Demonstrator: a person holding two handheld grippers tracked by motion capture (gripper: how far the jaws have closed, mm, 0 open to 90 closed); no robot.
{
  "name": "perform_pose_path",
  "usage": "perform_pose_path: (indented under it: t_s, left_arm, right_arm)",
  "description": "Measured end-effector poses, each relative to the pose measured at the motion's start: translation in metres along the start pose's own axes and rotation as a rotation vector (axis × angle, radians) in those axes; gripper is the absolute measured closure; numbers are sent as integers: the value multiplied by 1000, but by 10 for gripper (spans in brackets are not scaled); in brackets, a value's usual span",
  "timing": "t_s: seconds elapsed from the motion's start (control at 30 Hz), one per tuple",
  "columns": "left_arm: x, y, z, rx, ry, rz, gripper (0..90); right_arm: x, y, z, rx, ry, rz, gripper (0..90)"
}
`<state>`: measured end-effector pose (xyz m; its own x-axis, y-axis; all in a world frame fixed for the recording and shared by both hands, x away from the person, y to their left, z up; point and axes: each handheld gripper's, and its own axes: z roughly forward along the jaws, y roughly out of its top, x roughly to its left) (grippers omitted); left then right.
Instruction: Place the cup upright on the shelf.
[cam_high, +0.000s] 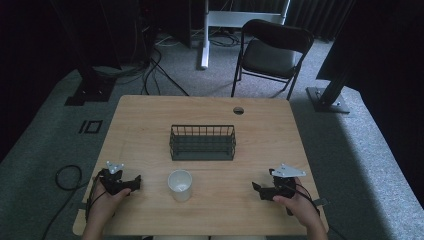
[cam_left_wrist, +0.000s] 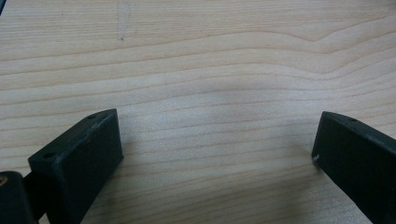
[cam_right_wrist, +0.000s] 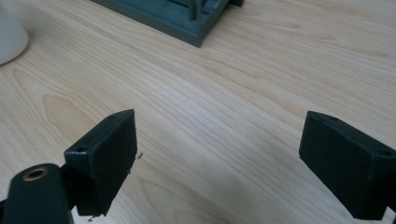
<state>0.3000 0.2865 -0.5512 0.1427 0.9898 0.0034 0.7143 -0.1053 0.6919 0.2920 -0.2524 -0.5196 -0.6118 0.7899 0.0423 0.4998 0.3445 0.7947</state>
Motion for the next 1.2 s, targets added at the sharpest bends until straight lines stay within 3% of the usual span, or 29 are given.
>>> perform_pose_path:
  t_s: [0.57, 1.2]
  left_arm:
    - [0, 0, 0, 0, 0, 0, 19]
    - [0, 0, 0, 0, 0, 0, 19]
  right_arm:
    - [24, 15, 19, -18, 118, -57, 110]
    - [56, 32, 37, -24, 213, -123, 111]
